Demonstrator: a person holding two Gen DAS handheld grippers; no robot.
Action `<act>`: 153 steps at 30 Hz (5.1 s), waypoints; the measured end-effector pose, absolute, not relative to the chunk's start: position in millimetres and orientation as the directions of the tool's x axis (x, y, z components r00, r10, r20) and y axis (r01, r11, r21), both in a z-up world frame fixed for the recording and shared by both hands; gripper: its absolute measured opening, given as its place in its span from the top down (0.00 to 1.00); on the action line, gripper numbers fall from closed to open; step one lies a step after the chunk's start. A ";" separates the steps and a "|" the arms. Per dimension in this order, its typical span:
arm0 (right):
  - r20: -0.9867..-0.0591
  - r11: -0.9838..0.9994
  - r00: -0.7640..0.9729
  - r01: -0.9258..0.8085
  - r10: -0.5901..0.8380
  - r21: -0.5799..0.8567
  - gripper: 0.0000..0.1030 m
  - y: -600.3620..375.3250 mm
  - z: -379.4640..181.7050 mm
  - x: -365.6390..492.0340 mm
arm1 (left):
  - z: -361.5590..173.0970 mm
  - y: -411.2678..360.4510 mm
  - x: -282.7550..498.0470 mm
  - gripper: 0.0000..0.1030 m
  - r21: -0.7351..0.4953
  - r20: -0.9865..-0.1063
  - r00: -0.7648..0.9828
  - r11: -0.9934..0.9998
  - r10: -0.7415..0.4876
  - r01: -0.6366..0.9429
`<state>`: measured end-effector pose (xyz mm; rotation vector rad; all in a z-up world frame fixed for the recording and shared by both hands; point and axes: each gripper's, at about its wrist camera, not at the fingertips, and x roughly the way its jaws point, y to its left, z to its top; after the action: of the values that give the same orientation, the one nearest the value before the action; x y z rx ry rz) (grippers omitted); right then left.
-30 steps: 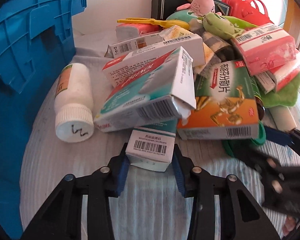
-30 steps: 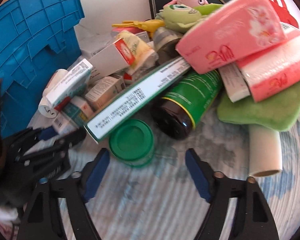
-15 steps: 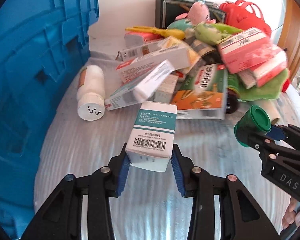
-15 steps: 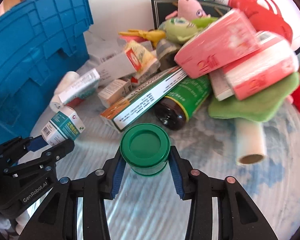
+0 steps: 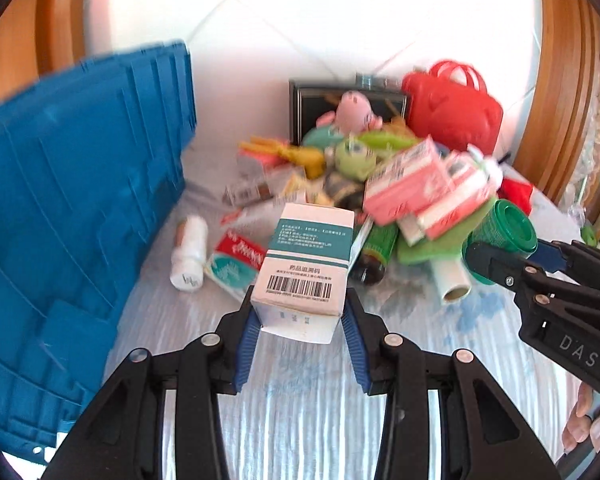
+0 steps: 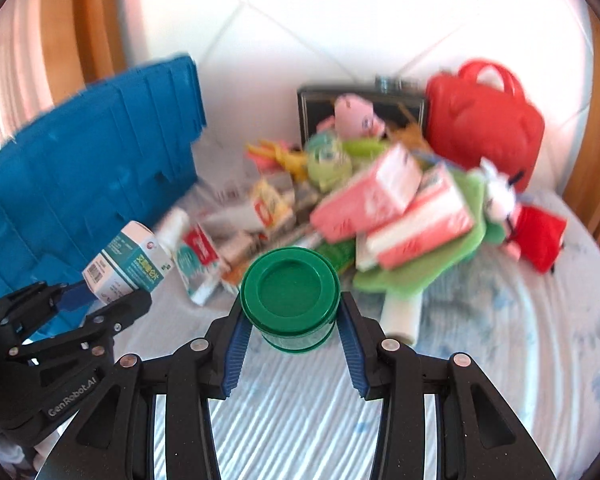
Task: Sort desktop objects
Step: 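Carry the white box and green jar into the blue crate and release, then withdraw both tools from the crate back toward the heap, then grasp the Tylenol Cold box with the left tool while the right tool grasps the white paper roll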
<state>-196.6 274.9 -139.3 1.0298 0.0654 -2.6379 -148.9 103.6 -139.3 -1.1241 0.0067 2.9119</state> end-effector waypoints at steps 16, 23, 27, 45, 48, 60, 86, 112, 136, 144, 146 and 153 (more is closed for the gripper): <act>-0.431 -0.883 -0.799 0.469 -0.419 -0.011 0.60 215.0 -6.0 -160.7 | -10.1 43.1 -84.5 0.62 0.039 -0.424 -0.893 -0.988 -0.151 0.149; -0.338 -0.871 -0.826 0.489 -0.452 -0.030 0.60 106.5 48.8 -149.6 | 37.9 -65.4 -74.6 0.62 0.063 -0.351 -0.917 -0.982 -0.187 0.176; -0.352 -0.857 -0.805 0.515 -0.479 -0.013 0.60 24.8 65.1 -155.3 | 57.7 -153.5 -83.7 0.62 0.064 -0.377 -0.900 -0.975 -0.219 0.211; -0.791 -0.888 -0.542 0.459 -0.283 0.003 0.59 -207.4 -2.7 -271.2 | 15.2 -318.8 -223.4 0.62 0.112 -0.773 -0.614 -0.987 -0.160 0.116; -0.822 -0.890 -0.518 0.454 -0.237 -0.030 0.59 -210.5 -21.0 -270.7 | 5.3 -317.1 -224.3 0.62 0.102 -0.785 -0.603 -0.990 -0.142 0.101; -0.851 -0.886 -0.497 0.455 -0.173 -0.086 0.50 -213.6 -37.6 -270.9 | 6.5 -329.3 -218.6 0.61 0.045 -0.790 -0.599 -0.987 -0.131 0.157; -0.531 -0.904 -0.814 0.383 -0.234 -0.190 0.00 -133.1 48.4 -163.5 | 68.9 -295.4 -94.8 0.49 -0.152 -0.486 -0.870 -0.973 -0.081 0.176; -0.700 -1.000 -0.714 0.017 -0.014 0.003 0.00 332.6 -82.0 -208.9 | -54.4 21.7 -163.4 0.34 -0.099 -0.658 -0.751 -0.981 -0.060 0.165; -0.901 -0.995 -0.428 -0.027 -0.071 0.091 0.00 381.1 -241.4 -303.9 | -250.6 26.7 -343.2 0.34 -0.131 -0.919 -0.393 -0.943 0.000 0.307; -0.920 -0.992 -0.375 0.001 -0.117 0.126 0.00 354.9 -272.0 -327.8 | -278.2 22.9 -334.0 0.29 -0.046 -0.919 -0.392 -0.972 -0.050 0.232; -0.924 -0.993 -0.366 0.012 -0.112 0.116 0.00 347.4 -280.2 -329.1 | -283.3 16.6 -321.7 0.28 -0.052 -0.912 -0.409 -0.978 -0.037 0.204; -0.931 -0.994 -0.349 0.027 -0.109 0.106 0.00 338.8 -294.3 -329.0 | -288.7 -2.9 -302.6 0.28 -0.128 -0.905 -0.425 -0.966 0.020 0.226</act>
<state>-329.0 338.8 -294.3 1.7417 -0.1097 -2.5120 -302.6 -2.9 -288.7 -1.7419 -0.3789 2.7352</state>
